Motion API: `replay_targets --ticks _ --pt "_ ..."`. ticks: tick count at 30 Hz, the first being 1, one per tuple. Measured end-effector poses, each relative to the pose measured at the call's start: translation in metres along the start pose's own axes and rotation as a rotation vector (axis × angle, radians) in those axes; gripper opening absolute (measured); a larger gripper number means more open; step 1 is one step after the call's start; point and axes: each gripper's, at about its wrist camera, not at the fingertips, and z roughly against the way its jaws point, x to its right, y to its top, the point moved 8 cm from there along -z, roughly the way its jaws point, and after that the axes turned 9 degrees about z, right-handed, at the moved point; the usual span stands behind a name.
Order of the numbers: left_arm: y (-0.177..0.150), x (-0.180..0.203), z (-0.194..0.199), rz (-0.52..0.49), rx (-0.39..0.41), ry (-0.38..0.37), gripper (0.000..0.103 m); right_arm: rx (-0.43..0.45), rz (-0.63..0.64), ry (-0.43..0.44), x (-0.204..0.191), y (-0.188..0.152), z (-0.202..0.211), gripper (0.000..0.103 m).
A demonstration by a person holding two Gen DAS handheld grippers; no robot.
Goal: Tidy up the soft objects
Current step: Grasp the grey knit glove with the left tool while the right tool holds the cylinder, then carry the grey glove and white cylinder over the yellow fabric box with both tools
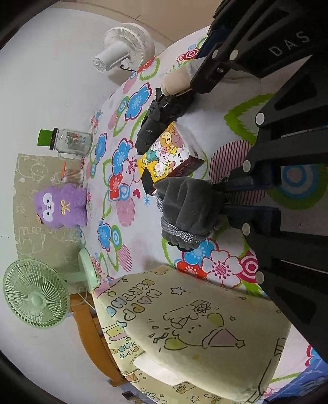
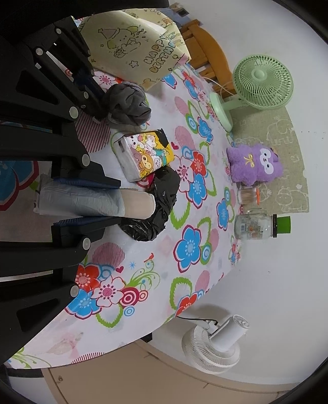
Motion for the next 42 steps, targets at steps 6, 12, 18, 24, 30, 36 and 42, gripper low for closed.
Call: replay_targets --ticks 6,12,18,24,30,36,42 --pt "0.0 0.002 0.008 -0.011 0.017 -0.003 0.005 0.007 -0.008 0.001 0.001 0.0 0.006 0.024" --pt "0.003 0.004 0.023 -0.029 0.047 -0.007 0.005 0.026 -0.011 -0.006 0.0 0.001 0.019 0.024" --pt "0.006 0.006 0.039 -0.044 0.074 -0.01 0.005 0.049 -0.013 -0.013 -0.002 0.004 0.035 0.024" --pt "0.01 0.008 0.059 -0.057 0.098 -0.024 0.004 0.072 -0.018 -0.016 -0.004 0.008 0.053 0.024" --pt "0.016 0.009 0.079 -0.057 0.129 -0.034 0.004 0.106 -0.013 -0.02 -0.006 0.014 0.074 0.024" --pt "0.018 0.011 0.097 -0.075 0.142 -0.057 0.004 0.135 -0.017 -0.03 -0.006 0.017 0.095 0.024" --pt "0.02 0.012 0.114 -0.081 0.166 -0.066 0.004 0.156 -0.02 -0.033 -0.006 0.02 0.111 0.024"
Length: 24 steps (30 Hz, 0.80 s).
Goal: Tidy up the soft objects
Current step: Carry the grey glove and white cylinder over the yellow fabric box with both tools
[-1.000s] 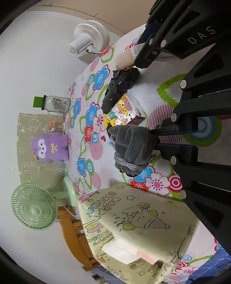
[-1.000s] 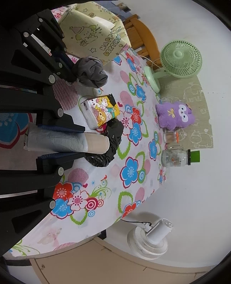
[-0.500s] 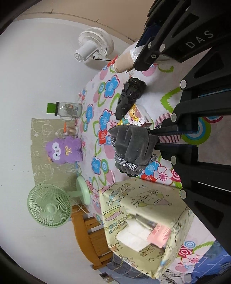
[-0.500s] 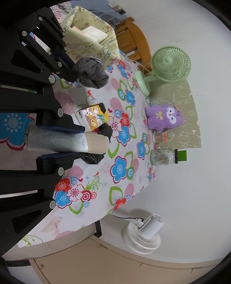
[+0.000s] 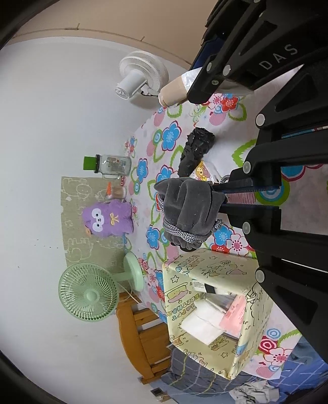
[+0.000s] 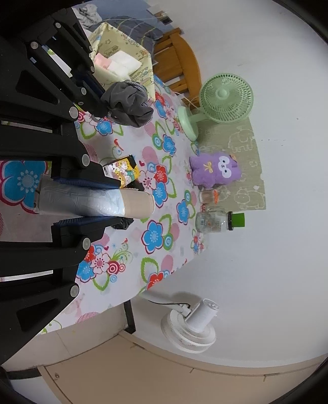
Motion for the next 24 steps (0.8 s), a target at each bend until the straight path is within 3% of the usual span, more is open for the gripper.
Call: replay_targets --ticks 24 --pt "0.016 -0.018 0.023 -0.003 0.038 0.011 0.005 0.037 0.024 0.019 -0.024 0.018 0.02 0.024"
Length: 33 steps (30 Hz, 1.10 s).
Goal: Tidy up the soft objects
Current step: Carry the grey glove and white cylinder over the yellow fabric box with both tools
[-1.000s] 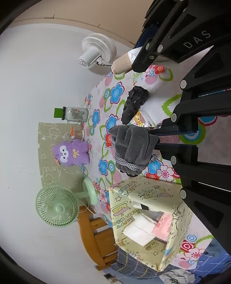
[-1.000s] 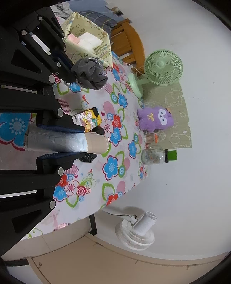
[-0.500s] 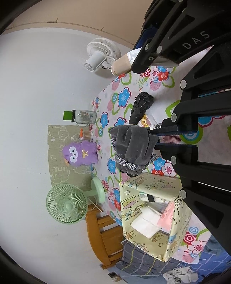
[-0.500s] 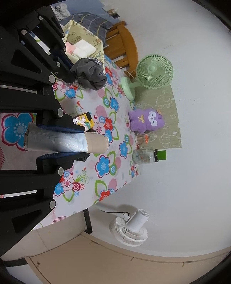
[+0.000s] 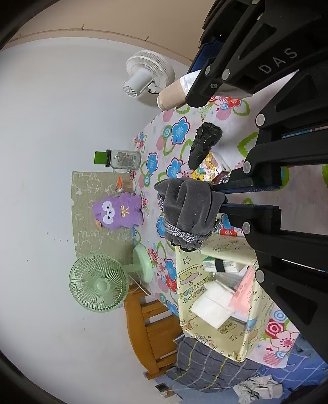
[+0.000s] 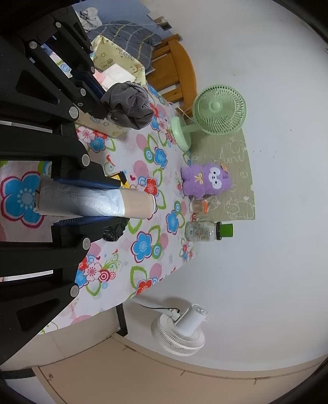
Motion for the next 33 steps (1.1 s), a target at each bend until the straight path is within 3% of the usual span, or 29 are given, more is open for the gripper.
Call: replay_targets --ticks 16,33 --pt "0.026 -0.048 -0.009 0.003 0.018 0.052 0.005 0.001 0.031 0.059 -0.049 0.028 -0.024 0.024" --pt "0.037 -0.106 -0.032 0.036 -0.015 0.075 0.005 -0.01 0.084 0.105 -0.11 0.046 -0.059 0.024"
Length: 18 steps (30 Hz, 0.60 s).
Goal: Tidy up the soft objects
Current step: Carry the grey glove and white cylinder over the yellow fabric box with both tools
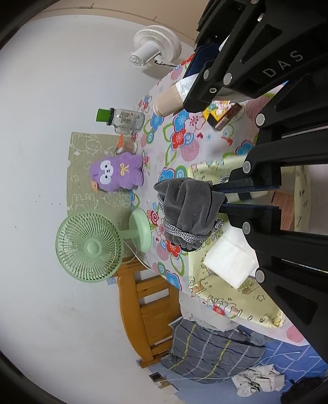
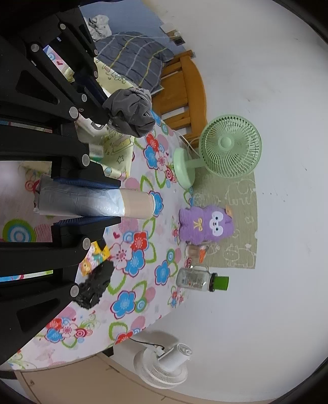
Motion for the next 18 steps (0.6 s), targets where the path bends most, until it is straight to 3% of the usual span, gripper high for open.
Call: replay_targets --ticks 18 --pt "-0.004 -0.052 -0.033 0.045 -0.056 0.025 0.005 -0.033 0.068 0.064 -0.058 0.006 -0.041 0.024"
